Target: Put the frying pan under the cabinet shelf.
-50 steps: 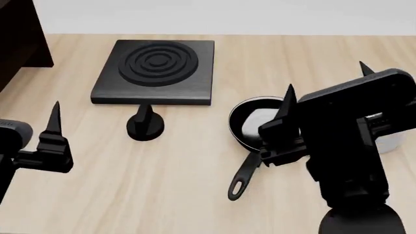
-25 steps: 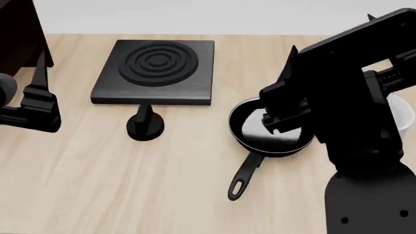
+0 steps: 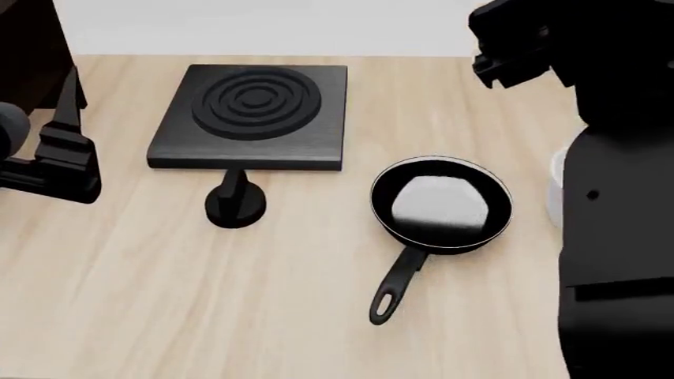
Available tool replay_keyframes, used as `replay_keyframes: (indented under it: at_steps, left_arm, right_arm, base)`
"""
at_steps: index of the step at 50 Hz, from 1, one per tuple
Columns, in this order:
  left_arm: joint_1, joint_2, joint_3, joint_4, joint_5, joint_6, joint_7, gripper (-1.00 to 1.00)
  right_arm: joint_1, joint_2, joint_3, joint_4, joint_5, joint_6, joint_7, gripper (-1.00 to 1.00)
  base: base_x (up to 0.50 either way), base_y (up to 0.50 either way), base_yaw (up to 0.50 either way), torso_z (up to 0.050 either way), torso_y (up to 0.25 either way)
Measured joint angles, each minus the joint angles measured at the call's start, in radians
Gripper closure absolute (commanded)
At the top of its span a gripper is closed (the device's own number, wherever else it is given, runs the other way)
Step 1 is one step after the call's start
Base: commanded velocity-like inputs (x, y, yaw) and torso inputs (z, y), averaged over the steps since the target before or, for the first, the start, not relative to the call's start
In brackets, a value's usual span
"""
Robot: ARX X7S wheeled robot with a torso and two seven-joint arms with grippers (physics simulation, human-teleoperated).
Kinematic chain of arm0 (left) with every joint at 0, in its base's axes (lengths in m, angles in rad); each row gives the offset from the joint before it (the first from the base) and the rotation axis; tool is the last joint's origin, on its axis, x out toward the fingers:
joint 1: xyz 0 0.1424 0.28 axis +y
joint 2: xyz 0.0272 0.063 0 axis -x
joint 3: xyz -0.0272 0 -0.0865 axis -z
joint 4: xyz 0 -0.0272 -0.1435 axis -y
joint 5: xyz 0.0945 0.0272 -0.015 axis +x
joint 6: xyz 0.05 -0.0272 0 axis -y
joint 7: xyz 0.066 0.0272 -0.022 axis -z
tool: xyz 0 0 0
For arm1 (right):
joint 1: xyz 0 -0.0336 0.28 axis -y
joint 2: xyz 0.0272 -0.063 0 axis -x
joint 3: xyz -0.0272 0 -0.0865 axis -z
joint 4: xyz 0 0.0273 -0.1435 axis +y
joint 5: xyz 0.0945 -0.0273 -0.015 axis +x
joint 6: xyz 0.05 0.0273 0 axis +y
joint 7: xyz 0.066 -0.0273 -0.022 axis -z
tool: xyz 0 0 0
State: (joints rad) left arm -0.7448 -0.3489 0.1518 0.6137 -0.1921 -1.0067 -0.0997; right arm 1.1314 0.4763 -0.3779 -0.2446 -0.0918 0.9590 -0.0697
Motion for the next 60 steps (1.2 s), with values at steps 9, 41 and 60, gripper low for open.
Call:
replay_keyframes:
  at_steps: [9,41,60]
  left_arm:
    - [-0.02,-0.005,0.001,0.004,-0.004,-0.012,0.001,-1.0]
    - [-0.119,-0.011,0.019,-0.048,-0.007,-0.02,0.008,-1.0]
    - [-0.111,-0.014,0.022,-0.028,-0.016,-0.032,0.005,-1.0]
  right_arm:
    - [0.089,-0.014,-0.025,0.133,-0.007,-0.061,-0.007,-1.0]
    - [0.217,-0.047,-0.073,0.306,-0.012,-0.132,-0.028,-1.0]
    - [0.219,-0.044,-0.088,0.303,-0.012,-0.126,-0.038,-1.0]
  base:
    - [0.0,0.0,0.0,0.0,0.0]
    - [0.0,0.0,0.0,0.0,0.0]
    - [0.06,0.41,0.0,0.0,0.0]
